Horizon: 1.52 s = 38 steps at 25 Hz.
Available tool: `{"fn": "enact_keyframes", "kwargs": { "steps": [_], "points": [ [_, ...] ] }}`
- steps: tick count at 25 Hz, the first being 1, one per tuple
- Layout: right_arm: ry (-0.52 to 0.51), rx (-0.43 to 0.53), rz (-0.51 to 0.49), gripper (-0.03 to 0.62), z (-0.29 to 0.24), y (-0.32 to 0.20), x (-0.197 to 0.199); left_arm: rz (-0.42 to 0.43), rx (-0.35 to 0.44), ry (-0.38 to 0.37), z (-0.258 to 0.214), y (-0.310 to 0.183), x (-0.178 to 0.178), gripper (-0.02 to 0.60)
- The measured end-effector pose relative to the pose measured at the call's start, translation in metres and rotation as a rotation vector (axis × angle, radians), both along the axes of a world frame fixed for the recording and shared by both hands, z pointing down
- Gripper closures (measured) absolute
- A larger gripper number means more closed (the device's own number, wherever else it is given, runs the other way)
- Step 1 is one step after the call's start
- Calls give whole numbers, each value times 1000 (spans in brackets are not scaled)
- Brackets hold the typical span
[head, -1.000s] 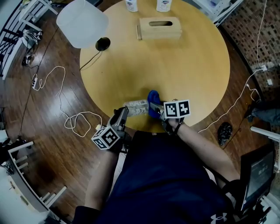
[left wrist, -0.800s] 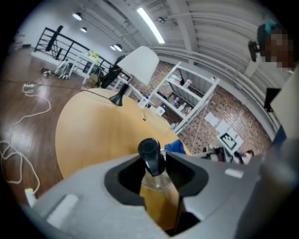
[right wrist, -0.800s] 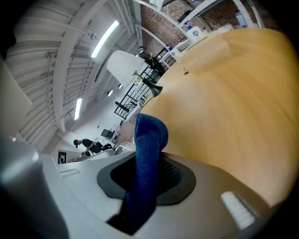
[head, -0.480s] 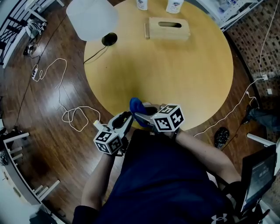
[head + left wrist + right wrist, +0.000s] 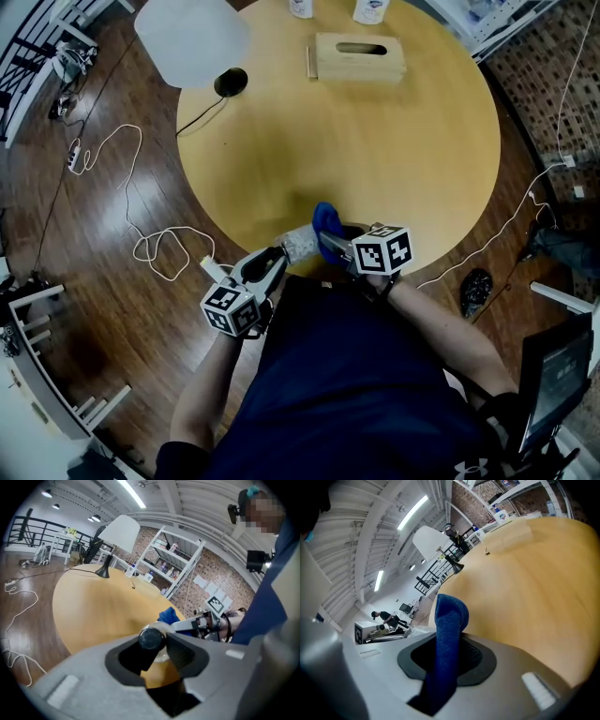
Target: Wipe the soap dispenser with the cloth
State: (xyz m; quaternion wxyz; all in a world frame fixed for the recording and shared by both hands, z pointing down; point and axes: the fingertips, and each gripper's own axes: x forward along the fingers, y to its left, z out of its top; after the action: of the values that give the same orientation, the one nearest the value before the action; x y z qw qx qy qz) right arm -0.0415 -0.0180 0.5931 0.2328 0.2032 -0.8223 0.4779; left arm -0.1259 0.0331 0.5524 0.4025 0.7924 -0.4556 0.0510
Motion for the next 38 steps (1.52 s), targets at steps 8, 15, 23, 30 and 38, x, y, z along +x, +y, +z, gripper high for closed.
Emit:
{"fn": "enact_keyframes", "kwargs": {
  "steps": [8,15,23,30,38],
  "points": [
    [-83,148,-69,498,-52,-10,-25,200,153,-236,14,-34,35,445],
    [-23,105,77,499,-13,-34,29,207,105,-194,13,-51,38,445],
    [-83,67,153,503,0,-49,47,243,66,-213,16,-47,42,446],
    [148,188,80,501,6,-53,57,367,95,-435,39,-38,44,448],
    [232,513,-359,500,-23,-7,-23,478,96,-572,69,-24,52,449]
  ]
}}
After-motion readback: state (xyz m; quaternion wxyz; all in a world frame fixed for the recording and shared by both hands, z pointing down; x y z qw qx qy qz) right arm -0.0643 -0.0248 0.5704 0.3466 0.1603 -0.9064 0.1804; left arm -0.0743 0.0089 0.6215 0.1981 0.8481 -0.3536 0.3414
